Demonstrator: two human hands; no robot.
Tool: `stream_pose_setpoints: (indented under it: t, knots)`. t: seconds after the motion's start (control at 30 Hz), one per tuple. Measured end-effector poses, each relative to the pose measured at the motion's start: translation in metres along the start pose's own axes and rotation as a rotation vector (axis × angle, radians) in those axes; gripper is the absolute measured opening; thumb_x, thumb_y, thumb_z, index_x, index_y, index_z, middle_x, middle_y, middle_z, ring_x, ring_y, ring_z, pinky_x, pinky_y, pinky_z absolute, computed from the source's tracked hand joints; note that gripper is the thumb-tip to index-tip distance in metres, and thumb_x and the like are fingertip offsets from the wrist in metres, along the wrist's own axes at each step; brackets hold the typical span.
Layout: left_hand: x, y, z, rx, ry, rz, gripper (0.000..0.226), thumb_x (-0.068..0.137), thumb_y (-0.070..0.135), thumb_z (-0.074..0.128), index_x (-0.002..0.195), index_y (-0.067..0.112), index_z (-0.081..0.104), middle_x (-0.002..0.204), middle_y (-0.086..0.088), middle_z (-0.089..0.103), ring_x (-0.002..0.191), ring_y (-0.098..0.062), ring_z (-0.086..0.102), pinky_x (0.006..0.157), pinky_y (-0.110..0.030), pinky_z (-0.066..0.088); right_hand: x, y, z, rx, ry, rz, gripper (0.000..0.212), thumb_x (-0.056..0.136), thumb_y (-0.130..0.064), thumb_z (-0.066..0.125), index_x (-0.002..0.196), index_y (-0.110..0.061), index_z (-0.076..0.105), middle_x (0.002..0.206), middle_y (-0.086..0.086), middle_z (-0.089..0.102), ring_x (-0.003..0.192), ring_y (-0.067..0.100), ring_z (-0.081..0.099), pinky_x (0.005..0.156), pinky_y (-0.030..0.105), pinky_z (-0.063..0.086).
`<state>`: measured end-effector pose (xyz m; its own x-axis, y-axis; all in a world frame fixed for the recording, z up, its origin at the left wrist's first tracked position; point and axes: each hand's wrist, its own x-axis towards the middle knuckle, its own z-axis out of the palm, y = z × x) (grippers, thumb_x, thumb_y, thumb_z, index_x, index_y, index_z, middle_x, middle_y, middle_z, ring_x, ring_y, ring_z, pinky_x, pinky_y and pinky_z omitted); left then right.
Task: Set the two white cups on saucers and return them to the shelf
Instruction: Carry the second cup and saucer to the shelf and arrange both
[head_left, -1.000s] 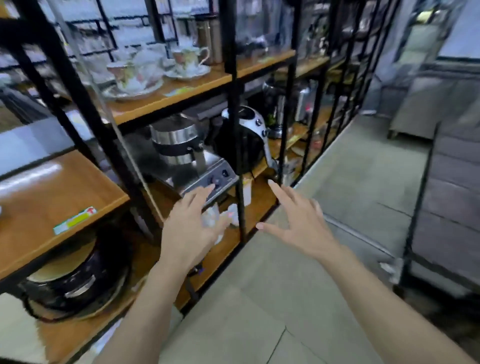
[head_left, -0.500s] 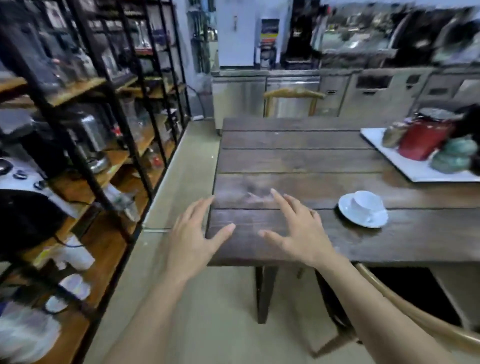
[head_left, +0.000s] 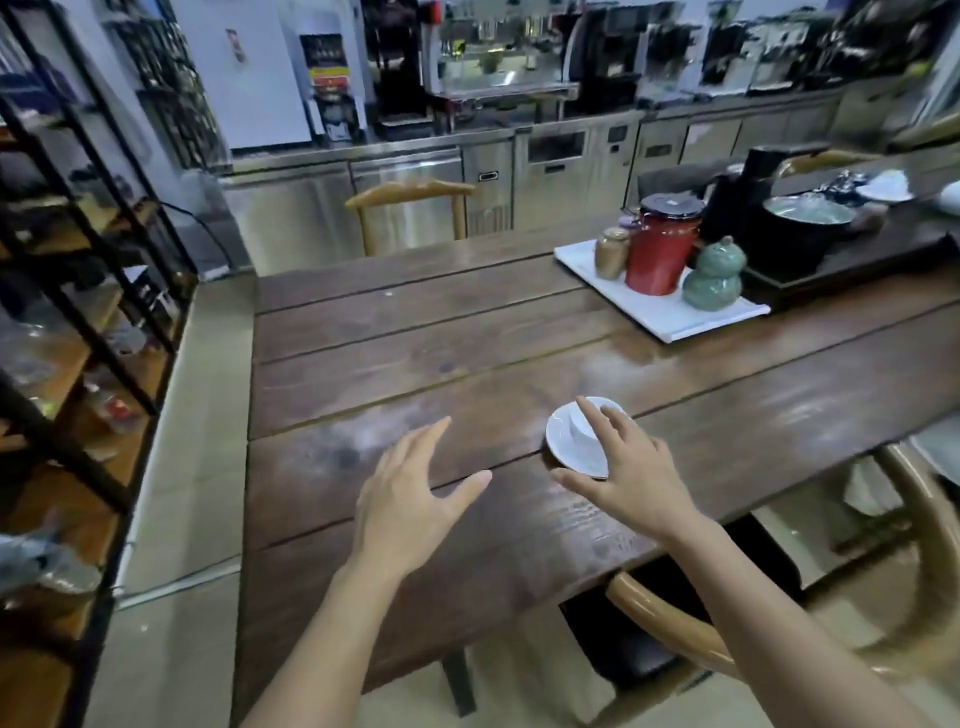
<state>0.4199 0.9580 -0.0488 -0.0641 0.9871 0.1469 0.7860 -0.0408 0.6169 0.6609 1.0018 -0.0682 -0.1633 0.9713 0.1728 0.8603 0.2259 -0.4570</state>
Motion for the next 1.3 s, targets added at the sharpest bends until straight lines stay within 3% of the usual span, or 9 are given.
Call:
stream_pose_setpoints:
  t: [0.3, 0.63, 0.8, 0.87, 0.97, 1.03, 1.13, 1.23, 1.3]
  knots:
    - [0.085, 0.016, 0.045, 0.018, -0.167, 0.044, 0.073, 0.076, 0.066, 0.053, 0.14, 0.038, 0.032, 0.146, 0.01, 0.038, 0.133, -0.016, 0.034, 0.103, -0.041, 0.032, 0.045, 0.036, 0.0, 0.054, 0.01, 0.201, 0.081, 0.078, -0.059, 0.056, 0.144, -0.034, 0.018, 0.148, 0.002, 0.033, 0.134, 0.018, 0.032, 0.102, 0.039, 0.024]
    - [0.138, 0.021, 0.116, 0.005, -0.32, -0.052, 0.073, 0.076, 0.064, 0.055, 0.14, 0.034, 0.034, 0.147, 0.008, 0.036, 0.133, -0.017, 0.034, 0.101, -0.041, 0.033, 0.076, 0.097, 0.027, 0.153, -0.036, 0.373, 0.074, 0.075, -0.06, 0.058, 0.138, -0.036, 0.027, 0.138, 0.0, 0.043, 0.125, 0.019, 0.04, 0.09, 0.036, 0.029]
    - [0.153, 0.021, 0.149, -0.015, -0.38, -0.15, 0.074, 0.076, 0.064, 0.054, 0.14, 0.034, 0.034, 0.148, 0.006, 0.034, 0.134, -0.019, 0.033, 0.101, -0.044, 0.033, 0.083, 0.123, 0.039, 0.305, -0.117, 0.47, 0.081, 0.075, -0.059, 0.06, 0.142, -0.028, 0.027, 0.14, 0.002, 0.04, 0.129, 0.02, 0.036, 0.095, 0.033, 0.03]
    - [0.155, 0.02, 0.16, -0.042, -0.395, -0.202, 0.075, 0.075, 0.064, 0.055, 0.14, 0.033, 0.034, 0.148, 0.004, 0.033, 0.134, -0.02, 0.034, 0.102, -0.046, 0.033, 0.086, 0.128, 0.042, 0.501, -0.154, 0.479, 0.067, 0.075, -0.053, 0.064, 0.132, -0.024, 0.043, 0.13, -0.001, 0.051, 0.123, 0.019, 0.045, 0.098, 0.035, 0.039]
    - [0.153, 0.017, 0.173, -0.032, -0.379, -0.249, 0.077, 0.074, 0.064, 0.056, 0.14, 0.031, 0.033, 0.149, 0.003, 0.031, 0.133, -0.022, 0.034, 0.101, -0.046, 0.033, 0.09, 0.13, 0.049, 0.669, -0.151, 0.517, 0.042, 0.075, -0.046, 0.069, 0.107, -0.022, 0.055, 0.108, -0.001, 0.064, 0.099, 0.015, 0.061, 0.085, 0.039, 0.051]
    - [0.152, 0.016, 0.179, -0.057, -0.394, -0.283, 0.081, 0.073, 0.065, 0.057, 0.141, 0.03, 0.031, 0.148, -0.001, 0.033, 0.132, -0.024, 0.036, 0.102, -0.047, 0.035, 0.093, 0.131, 0.051, 0.72, -0.147, 0.569, 0.039, 0.073, -0.046, 0.071, 0.101, -0.024, 0.055, 0.103, -0.002, 0.064, 0.092, 0.012, 0.062, 0.078, 0.032, 0.052]
    - [0.153, 0.019, 0.185, -0.202, -0.431, -0.381, 0.085, 0.072, 0.062, 0.06, 0.142, 0.027, 0.027, 0.141, -0.004, 0.041, 0.122, -0.025, 0.046, 0.1, -0.051, 0.041, 0.095, 0.133, 0.053, 0.798, -0.146, 0.57, 0.012, 0.074, -0.041, 0.07, 0.084, -0.041, 0.064, 0.089, -0.013, 0.071, 0.08, 0.0, 0.066, 0.066, 0.019, 0.051]
    - [0.156, 0.025, 0.189, -0.353, -0.442, -0.493, 0.085, 0.076, 0.056, 0.062, 0.144, 0.025, 0.021, 0.125, -0.002, 0.048, 0.108, -0.022, 0.051, 0.084, -0.046, 0.053, 0.095, 0.132, 0.05, 0.814, -0.163, 0.569, 0.018, 0.075, -0.04, 0.069, 0.075, -0.057, 0.063, 0.078, -0.028, 0.07, 0.074, -0.005, 0.066, 0.058, 0.011, 0.049]
    - [0.155, 0.03, 0.192, -0.469, -0.458, -0.564, 0.079, 0.077, 0.052, 0.063, 0.142, 0.025, 0.026, 0.12, 0.001, 0.048, 0.104, -0.019, 0.052, 0.068, -0.037, 0.058, 0.097, 0.135, 0.054, 0.832, -0.155, 0.604, 0.01, 0.073, -0.04, 0.07, 0.074, -0.049, 0.067, 0.075, -0.019, 0.072, 0.071, 0.001, 0.067, 0.058, 0.015, 0.05]
